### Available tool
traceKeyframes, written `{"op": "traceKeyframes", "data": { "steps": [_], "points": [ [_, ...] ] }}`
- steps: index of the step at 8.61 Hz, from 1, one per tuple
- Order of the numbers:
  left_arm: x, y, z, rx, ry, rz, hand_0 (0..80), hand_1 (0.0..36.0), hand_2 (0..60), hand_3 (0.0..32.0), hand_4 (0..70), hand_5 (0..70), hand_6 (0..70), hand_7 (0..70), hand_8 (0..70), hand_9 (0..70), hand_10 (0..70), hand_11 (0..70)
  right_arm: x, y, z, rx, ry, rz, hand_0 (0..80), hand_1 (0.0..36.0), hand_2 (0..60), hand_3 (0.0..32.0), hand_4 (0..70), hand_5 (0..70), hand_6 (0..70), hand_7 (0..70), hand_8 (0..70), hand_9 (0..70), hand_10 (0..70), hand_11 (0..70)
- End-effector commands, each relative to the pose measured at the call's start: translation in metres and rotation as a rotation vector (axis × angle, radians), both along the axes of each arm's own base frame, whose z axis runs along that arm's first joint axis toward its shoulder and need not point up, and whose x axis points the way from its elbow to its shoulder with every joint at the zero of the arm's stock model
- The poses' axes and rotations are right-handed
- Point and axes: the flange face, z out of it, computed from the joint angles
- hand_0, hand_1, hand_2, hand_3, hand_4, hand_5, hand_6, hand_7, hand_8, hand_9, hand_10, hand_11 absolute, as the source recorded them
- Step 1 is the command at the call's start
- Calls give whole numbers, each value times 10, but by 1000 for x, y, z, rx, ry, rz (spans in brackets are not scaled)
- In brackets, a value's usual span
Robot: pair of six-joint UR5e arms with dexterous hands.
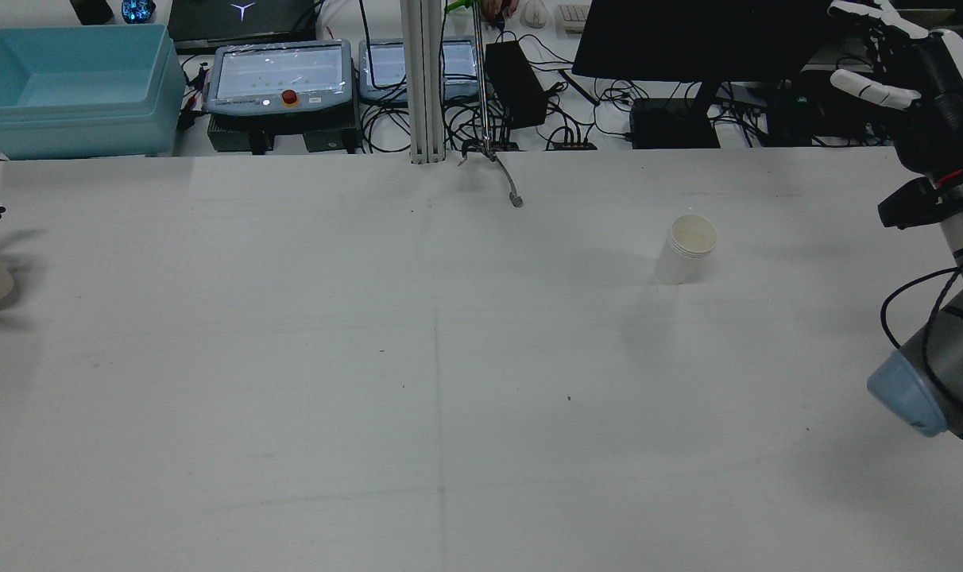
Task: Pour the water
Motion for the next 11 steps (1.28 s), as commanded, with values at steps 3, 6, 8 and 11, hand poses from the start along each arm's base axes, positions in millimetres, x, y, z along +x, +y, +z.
{"op": "traceKeyframes", "data": {
  "steps": [3,6,8,11],
  "points": [
    [-6,15,13,-20,-3,5,596,160,0,0,613,356,126,204,108,161,75,120,-1,0,-2,3,-2,-1,460,124,148,0,195,117,49,88,0,3,0,0],
    [-8,17,15,-20,5,4,609,207,91,0,640,387,150,293,134,191,86,137,-1,0,-3,5,-2,-1,461,125,149,0,195,119,49,85,0,3,0,0],
    [-8,16,12,-21,5,2,639,181,0,0,663,434,296,625,356,516,291,428,0,0,-3,5,-4,0,460,125,150,0,194,117,49,86,0,3,0,0],
    [-8,17,12,-26,4,1,675,188,0,0,675,433,298,620,340,497,331,481,0,0,-3,5,-5,0,461,125,150,0,200,119,51,88,0,3,0,0]
  ]
}}
